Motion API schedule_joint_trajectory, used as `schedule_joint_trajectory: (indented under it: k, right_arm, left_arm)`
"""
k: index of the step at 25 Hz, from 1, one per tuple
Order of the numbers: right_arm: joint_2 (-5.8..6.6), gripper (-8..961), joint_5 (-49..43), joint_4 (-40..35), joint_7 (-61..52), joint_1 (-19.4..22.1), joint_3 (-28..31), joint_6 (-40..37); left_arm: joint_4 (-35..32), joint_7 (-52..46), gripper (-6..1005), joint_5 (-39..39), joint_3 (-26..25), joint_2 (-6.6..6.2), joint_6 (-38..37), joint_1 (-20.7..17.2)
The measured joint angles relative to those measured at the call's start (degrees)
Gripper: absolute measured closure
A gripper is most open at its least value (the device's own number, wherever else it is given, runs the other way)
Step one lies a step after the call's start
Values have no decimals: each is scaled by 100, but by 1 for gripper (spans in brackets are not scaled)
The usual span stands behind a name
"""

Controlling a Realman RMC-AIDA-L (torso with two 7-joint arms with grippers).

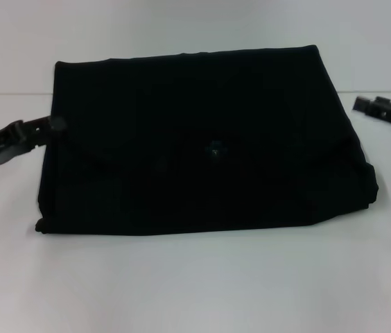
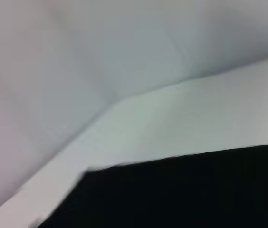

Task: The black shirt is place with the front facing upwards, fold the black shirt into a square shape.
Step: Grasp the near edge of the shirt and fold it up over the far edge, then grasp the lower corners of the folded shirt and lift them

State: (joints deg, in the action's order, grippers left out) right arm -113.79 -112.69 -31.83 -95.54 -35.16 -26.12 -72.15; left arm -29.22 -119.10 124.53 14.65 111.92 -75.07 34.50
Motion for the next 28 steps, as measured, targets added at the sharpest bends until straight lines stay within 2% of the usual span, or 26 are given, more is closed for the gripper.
schedule_joint_trajectory:
  k: [3, 6, 9, 14, 15, 23, 28]
  right_arm:
    - [68, 315, -212, 34, 722, 74, -155, -969]
    - [-6, 250, -471, 21, 1066, 115, -303, -1339]
    - [-130, 185, -699, 40, 1223, 128, -469, -1407]
    - [-283, 48, -941, 26, 1240, 129, -654, -1359]
    - [-286, 47, -946, 27, 1240, 129, -664, -1359]
    - [-292, 42, -948, 47, 1226, 141, -672, -1418]
    - [-289, 42, -948, 53, 1207, 156, -675, -1438]
  left_arm:
    - [0, -154, 417, 18, 286, -255, -685, -177]
    - [-52, -403, 331, 32, 989, -420, -896, -346]
    - [-119, -506, 273, 178, 1276, -401, -834, -410]
    - [-141, -535, 195, 543, 1340, -290, -607, -371]
    - [-189, -531, 195, 582, 1349, -252, -474, -366]
    - [-207, -478, 195, 602, 1483, -219, -101, -372]
    - [-184, -475, 197, 614, 1852, -180, -3, -382]
